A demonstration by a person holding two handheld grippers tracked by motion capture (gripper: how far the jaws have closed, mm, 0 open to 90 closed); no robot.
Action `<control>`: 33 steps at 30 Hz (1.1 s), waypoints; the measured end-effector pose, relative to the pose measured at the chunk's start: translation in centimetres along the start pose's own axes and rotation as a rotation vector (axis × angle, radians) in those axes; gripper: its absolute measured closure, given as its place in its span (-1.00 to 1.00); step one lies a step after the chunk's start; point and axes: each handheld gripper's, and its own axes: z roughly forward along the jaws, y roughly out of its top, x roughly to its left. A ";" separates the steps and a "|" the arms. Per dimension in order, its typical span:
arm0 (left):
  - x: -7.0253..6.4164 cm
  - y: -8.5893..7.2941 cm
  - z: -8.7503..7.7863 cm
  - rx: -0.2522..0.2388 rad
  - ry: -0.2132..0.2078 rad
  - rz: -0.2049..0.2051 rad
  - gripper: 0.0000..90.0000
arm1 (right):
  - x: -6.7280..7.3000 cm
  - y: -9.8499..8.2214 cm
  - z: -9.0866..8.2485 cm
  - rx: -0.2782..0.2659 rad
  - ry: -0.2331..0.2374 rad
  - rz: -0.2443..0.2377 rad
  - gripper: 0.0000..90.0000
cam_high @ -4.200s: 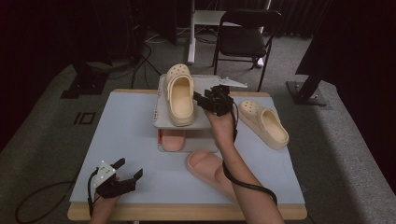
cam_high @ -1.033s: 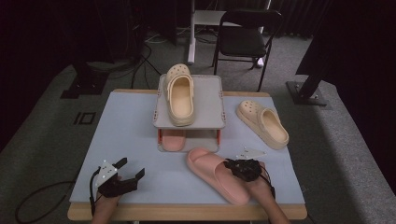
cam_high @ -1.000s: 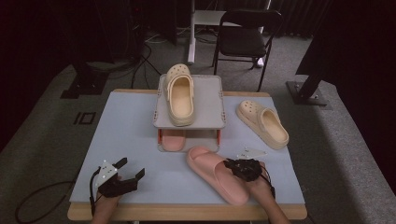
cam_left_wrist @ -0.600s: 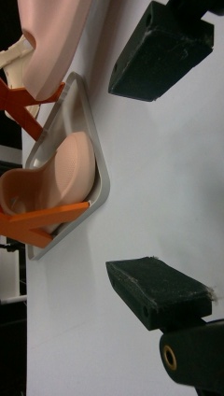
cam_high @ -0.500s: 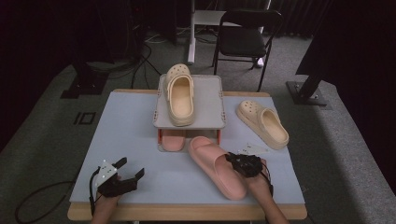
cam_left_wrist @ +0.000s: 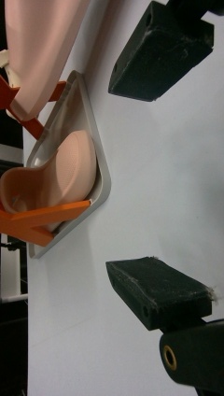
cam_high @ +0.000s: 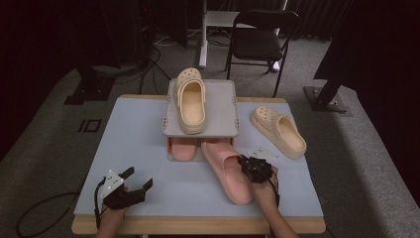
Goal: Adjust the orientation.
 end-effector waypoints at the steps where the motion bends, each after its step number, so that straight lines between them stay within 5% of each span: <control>1: 0.0 0.0 0.0 0.000 0.001 0.001 -0.70 | 0.4 0.3 0.3 -0.003 -0.030 0.011 0.86; 7: 0.0 0.0 -0.1 -0.002 0.002 0.004 -0.70 | 1.3 0.4 1.5 0.013 -0.099 0.102 0.82; 12: 0.0 0.0 -0.1 -0.004 0.002 0.006 -0.70 | 2.3 0.3 2.3 0.017 -0.135 0.128 0.81; 14: 0.0 0.0 -0.1 -0.005 0.000 0.004 -0.70 | 2.9 0.0 3.0 0.001 -0.114 0.166 0.65; 22: 0.1 0.0 -0.1 -0.005 0.000 0.004 -0.70 | 3.5 -0.1 2.6 0.000 -0.014 0.161 0.27; 31: -0.1 0.0 -0.1 -0.003 0.001 0.005 -0.70 | 3.3 -1.0 0.9 0.001 0.039 0.158 0.34; 33: -0.1 0.0 -0.1 -0.002 0.002 0.004 -0.70 | 3.4 -1.0 0.6 0.018 0.099 0.160 0.44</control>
